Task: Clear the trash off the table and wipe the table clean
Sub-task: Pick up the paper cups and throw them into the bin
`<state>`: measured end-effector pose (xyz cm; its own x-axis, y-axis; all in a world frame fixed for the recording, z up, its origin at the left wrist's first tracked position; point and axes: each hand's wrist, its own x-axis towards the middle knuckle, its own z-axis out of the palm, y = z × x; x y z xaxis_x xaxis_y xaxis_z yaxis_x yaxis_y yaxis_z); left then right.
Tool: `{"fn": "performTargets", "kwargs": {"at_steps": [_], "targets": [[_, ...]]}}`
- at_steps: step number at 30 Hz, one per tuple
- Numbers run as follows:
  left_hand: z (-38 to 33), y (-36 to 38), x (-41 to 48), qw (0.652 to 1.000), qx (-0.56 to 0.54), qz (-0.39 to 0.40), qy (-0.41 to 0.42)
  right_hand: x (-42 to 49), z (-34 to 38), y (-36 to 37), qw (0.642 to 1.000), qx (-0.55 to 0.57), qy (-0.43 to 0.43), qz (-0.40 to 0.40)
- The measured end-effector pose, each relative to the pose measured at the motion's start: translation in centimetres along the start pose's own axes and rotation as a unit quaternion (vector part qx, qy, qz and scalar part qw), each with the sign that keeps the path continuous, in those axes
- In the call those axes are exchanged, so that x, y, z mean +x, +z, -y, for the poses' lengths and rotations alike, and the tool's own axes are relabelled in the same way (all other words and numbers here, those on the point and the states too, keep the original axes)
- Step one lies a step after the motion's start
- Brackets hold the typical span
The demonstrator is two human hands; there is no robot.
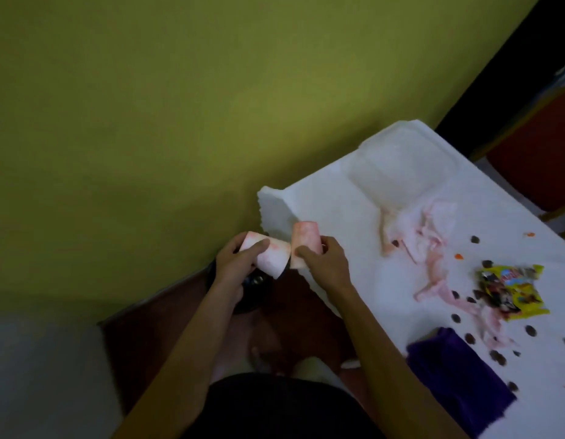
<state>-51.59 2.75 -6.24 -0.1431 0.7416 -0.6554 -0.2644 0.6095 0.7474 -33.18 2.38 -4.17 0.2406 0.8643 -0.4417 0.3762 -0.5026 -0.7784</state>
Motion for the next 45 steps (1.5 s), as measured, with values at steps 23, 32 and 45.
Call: {"fn": "performTargets", "kwargs": {"at_steps": [23, 32, 45], "targets": [[12.9, -9.3, 20.3, 0.956, 0.04, -0.221, -0.191, 17.7, -11.1, 22.2, 0.922, -0.268, -0.01, 0.279], [20.8, -10.6, 28.8, 0.96, 0.11, -0.16, -0.201, 24.6, -19.1, 28.6, 0.912, -0.29, -0.033, 0.289], [8.7, -5.8, 17.0, 0.967, 0.21, -0.082, -0.121, 16.0, -10.1, 17.5, 0.945, -0.234, -0.036, 0.228]]}}
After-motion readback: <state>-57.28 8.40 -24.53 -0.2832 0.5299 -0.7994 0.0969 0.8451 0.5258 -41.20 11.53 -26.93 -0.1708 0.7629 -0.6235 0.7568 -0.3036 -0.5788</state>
